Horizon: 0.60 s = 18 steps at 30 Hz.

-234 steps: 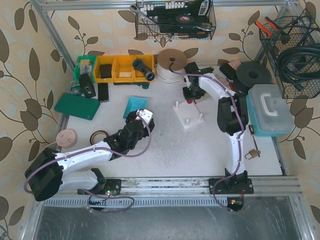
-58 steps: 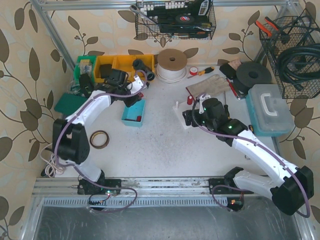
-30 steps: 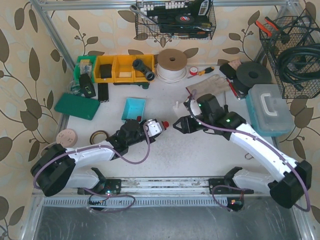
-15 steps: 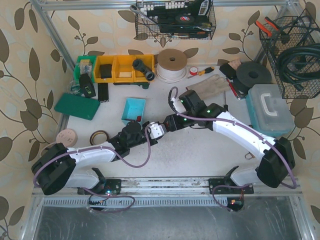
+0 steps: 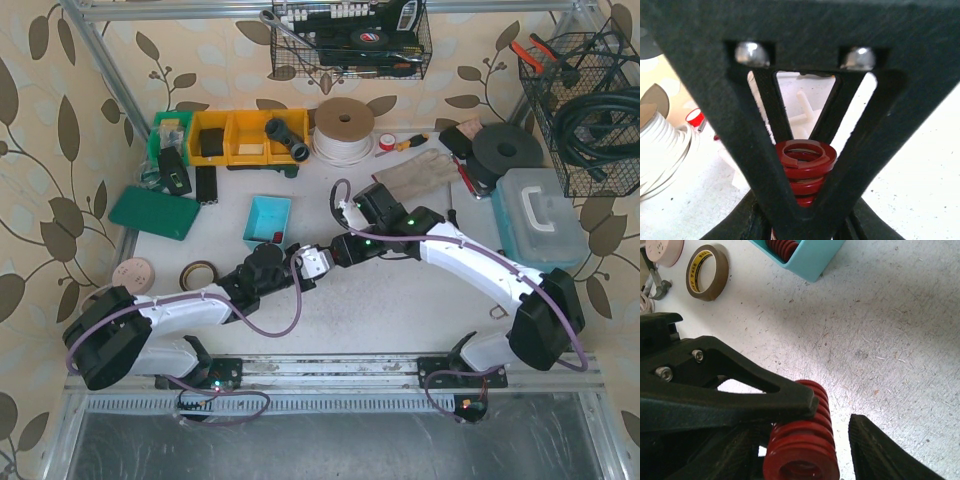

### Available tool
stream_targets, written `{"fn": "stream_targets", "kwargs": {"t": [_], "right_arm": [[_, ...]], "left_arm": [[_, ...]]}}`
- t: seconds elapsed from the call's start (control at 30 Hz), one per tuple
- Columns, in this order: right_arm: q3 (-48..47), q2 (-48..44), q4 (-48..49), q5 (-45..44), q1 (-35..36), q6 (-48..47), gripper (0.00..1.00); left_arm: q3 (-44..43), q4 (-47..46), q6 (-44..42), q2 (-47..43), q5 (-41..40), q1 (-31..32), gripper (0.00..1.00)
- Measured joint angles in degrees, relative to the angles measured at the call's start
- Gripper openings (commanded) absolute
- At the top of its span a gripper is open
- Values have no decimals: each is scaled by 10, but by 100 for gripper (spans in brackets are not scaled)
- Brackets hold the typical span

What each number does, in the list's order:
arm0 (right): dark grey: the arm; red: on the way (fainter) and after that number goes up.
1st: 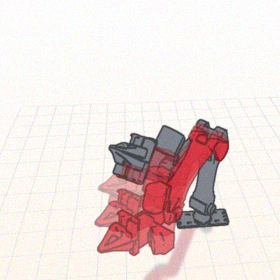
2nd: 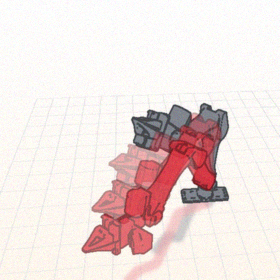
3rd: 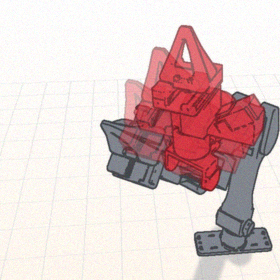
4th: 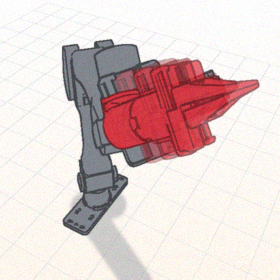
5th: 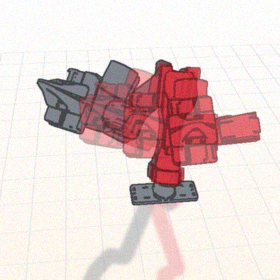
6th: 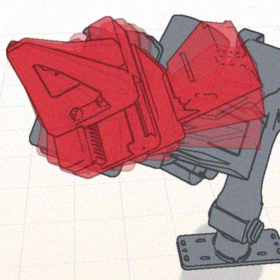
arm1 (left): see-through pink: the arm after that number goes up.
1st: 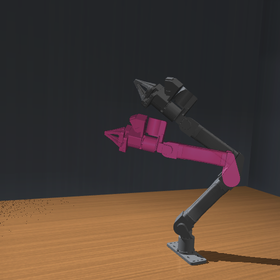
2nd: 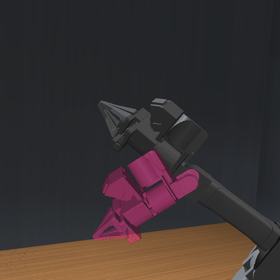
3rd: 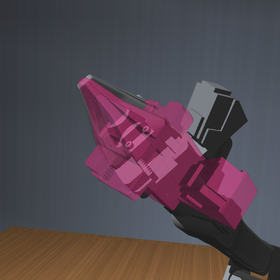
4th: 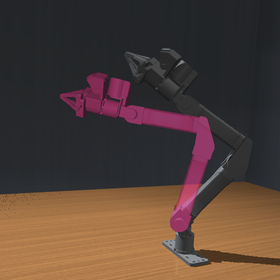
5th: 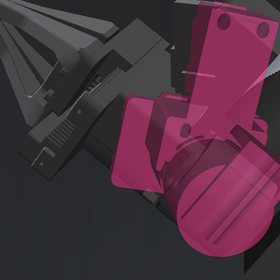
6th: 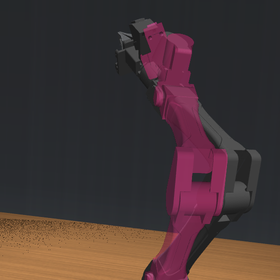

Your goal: Install the large spring

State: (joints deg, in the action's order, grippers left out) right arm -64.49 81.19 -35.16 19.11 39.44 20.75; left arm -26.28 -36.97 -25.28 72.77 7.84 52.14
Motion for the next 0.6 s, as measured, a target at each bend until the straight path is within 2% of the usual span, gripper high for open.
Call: {"fn": "stream_targets", "kwargs": {"t": [0.13, 0.2, 0.37, 0.43, 0.6], "right_arm": [[0, 0, 7, 2, 0, 2, 26], [0, 0, 10, 1, 0, 0, 16], [0, -2, 11, -7, 1, -2, 3], [0, -5, 11, -15, 2, -3, 0], [-12, -9, -27, -64, -5, -14, 0]], "left_arm": [[0, -6, 0, 0, 2, 1, 2], [0, -6, 0, 0, 1, 1, 8], [0, -7, 0, 0, -5, 1, 38], [0, -8, 1, 0, -12, 1, 46], [-1, -2, 5, 0, -49, 4, 74]]}}
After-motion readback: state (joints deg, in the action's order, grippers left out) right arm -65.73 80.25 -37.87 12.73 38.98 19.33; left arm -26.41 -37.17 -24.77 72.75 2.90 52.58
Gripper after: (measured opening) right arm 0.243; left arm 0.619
